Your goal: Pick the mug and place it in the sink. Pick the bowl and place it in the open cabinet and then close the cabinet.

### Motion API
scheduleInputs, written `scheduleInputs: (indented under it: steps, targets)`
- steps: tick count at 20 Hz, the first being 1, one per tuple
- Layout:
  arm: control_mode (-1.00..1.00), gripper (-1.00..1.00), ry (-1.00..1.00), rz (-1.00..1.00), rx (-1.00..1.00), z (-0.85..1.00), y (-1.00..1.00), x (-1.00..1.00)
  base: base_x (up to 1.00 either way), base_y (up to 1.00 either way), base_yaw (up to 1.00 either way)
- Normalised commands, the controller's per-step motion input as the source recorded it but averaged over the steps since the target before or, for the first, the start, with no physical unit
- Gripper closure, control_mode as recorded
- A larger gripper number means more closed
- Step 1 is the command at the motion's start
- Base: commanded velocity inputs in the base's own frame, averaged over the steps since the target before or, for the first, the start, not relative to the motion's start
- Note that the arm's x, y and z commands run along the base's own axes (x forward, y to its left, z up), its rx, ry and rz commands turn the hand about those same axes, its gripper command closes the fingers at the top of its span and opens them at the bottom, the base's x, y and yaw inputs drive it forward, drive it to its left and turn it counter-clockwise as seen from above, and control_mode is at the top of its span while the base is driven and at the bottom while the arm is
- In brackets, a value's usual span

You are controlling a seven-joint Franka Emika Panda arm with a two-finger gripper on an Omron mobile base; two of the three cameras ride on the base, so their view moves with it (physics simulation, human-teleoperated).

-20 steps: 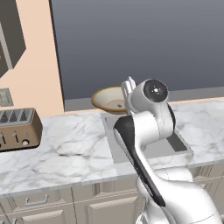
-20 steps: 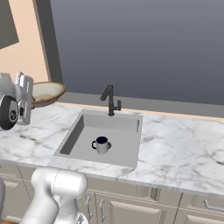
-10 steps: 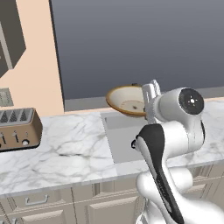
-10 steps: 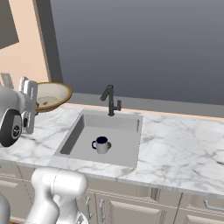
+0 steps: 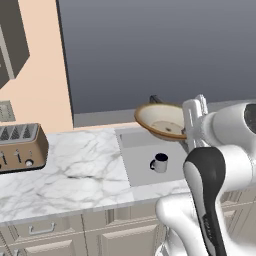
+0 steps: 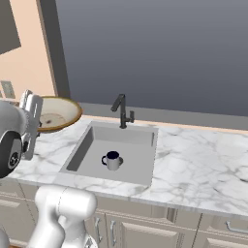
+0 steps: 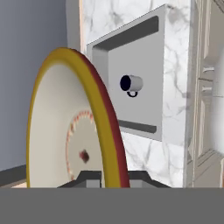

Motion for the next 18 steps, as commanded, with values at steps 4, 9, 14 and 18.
scheduleInputs:
  steps: [4,9,14,18]
  targets:
    - [1.00,1.00,0.00,0.00,0.00,0.00,0.00,-0.14,-0.75,0.04,0.00]
    - [1.00,1.00,0.00,0.00,0.00,0.00,0.00,0.00,-1.00,0.03,0.00]
    - [1.00,1.00,0.00,0.00,0.00,0.00,0.00,0.00,-1.00,0.14,-0.01]
    - [1.00,1.00,0.00,0.00,0.00,0.00,0.00,0.00,-0.80,0.70,-0.01]
